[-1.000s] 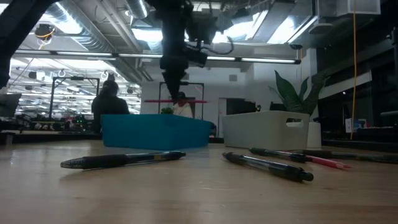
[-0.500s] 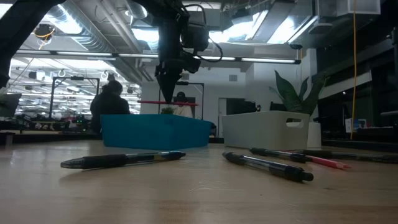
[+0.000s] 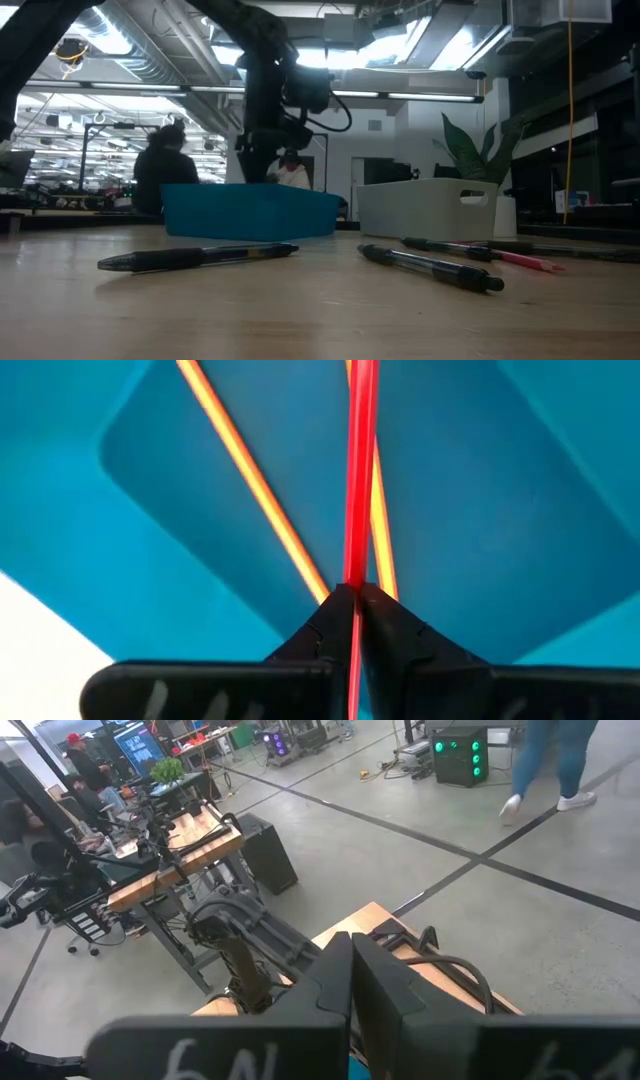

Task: Sort pens & pencils
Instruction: Put the red pencil into the blue bin

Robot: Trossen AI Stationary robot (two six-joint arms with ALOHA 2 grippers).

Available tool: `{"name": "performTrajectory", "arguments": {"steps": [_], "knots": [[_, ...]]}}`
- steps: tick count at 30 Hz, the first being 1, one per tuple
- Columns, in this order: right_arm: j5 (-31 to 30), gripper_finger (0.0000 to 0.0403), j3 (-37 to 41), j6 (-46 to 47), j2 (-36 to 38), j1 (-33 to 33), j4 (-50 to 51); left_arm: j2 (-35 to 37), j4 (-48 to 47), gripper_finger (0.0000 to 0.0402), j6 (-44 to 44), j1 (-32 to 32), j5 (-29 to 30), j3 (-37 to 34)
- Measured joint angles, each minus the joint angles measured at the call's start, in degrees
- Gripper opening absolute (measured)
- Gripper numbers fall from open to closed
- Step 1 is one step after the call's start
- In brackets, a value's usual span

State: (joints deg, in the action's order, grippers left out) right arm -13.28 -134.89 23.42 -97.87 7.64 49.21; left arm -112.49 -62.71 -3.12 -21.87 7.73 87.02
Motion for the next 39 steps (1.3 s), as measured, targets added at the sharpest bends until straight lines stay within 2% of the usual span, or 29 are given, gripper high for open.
{"name": "performTrajectory", "arguments": {"steps": [4, 7, 14, 19, 26, 31, 35, 39], "knots": [[0.00, 0.0013, 0.00, 0.02, 0.01, 0.00, 0.00, 0.00, 1.55, 0.0013, -0.37, 0.00, -0.25, -0.95], [0.00, 0.0013, 0.00, 0.04, 0.00, 0.00, 0.00, 0.00, 3.19, 0.0021, 0.36, -0.02, -2.51, -1.22], [0.02, 0.0013, 0.00, 0.05, 0.01, 0.00, 0.02, 0.00, 4.38, 0.0061, 0.66, -0.15, -5.56, -1.22], [0.02, 0.0013, 0.00, 0.36, 0.00, 0.00, 0.61, 0.00, 3.75, 0.0085, 0.69, -0.24, -5.70, -1.22], [-0.05, 0.0013, 0.00, 0.45, 0.01, 0.00, 2.18, 0.75, -2.87, 0.0085, 3.06, 0.62, -2.94, -0.12], [-0.34, 0.0013, 0.00, 0.22, 0.01, 0.87, 1.72, 6.26, -4.81, 0.0087, 3.31, 4.85, 2.01, 0.20], [-0.51, 0.0013, 0.00, 0.04, 0.01, 2.88, 1.11, 11.88, -4.84, 0.0083, 3.31, 10.21, 2.45, 0.27], [0.16, 0.0013, 0.00, 0.07, 0.01, 5.41, 1.11, 14.10, -4.37, 0.0082, 3.36, 18.36, 2.20, 0.31]]}}
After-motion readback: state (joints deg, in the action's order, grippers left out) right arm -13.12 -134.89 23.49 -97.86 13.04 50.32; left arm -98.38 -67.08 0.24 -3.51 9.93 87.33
